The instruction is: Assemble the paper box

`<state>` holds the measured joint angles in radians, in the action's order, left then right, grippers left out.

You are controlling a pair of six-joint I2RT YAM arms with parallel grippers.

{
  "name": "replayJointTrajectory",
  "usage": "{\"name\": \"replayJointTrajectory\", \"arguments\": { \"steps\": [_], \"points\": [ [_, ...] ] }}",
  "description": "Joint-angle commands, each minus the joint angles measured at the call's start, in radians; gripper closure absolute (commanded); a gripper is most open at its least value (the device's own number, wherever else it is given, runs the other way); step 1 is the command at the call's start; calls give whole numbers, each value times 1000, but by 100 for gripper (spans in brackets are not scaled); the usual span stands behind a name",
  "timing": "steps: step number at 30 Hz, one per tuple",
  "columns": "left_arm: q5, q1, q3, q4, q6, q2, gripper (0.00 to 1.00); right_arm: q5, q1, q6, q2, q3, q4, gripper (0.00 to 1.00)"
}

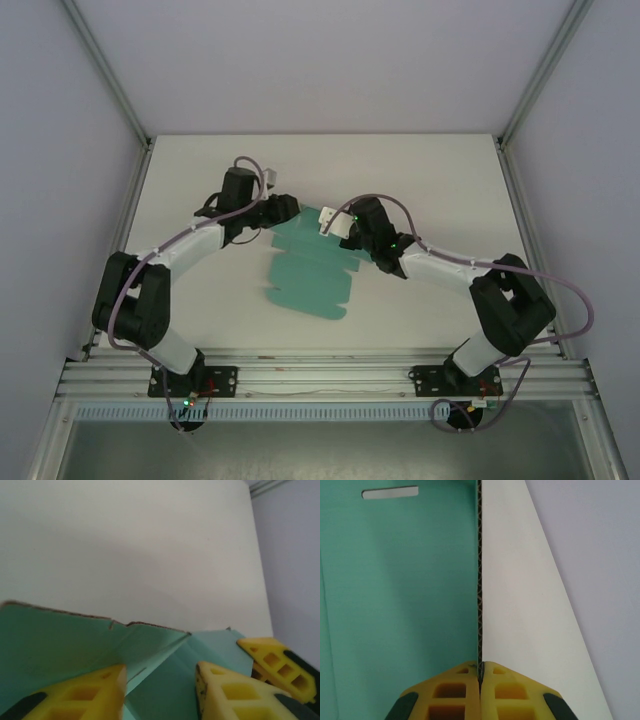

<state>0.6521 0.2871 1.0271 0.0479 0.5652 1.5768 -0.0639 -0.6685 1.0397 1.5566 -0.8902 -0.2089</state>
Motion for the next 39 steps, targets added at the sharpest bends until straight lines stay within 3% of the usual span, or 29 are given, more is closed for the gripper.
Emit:
{"name": "replayJointTrajectory", "arguments": {
  "steps": [1,3,8,20,30,33,35,37,39],
  "points": [
    [-9,38,60,47,-82,-4,65,-24,-7,-23,8,-44,-3,100],
    [-4,49,77,43,-82,17,73,-27,-7,-24,5,-46,-2,100],
    [44,65,105,-14,-44,79,73,-54,-13,-19,-2,-46,12,100],
    [147,85,-103,-802,464,141,73,-92,-16,-185,11,-40,-95,100],
    [159,94,-154,-979,567,153,73,-83,-13,-289,12,-32,-163,100],
    [186,83,-153,-893,519,128,71,-48,-5,-281,4,-29,-144,100],
    [184,68,-146,-706,396,69,63,-17,5,-259,-12,-25,-110,100],
    [120,55,-143,-475,233,-19,50,6,18,-234,-32,-24,-55,100],
    [-7,53,-132,-234,65,-132,30,15,35,-207,-53,-21,9,100]
  ]
}}
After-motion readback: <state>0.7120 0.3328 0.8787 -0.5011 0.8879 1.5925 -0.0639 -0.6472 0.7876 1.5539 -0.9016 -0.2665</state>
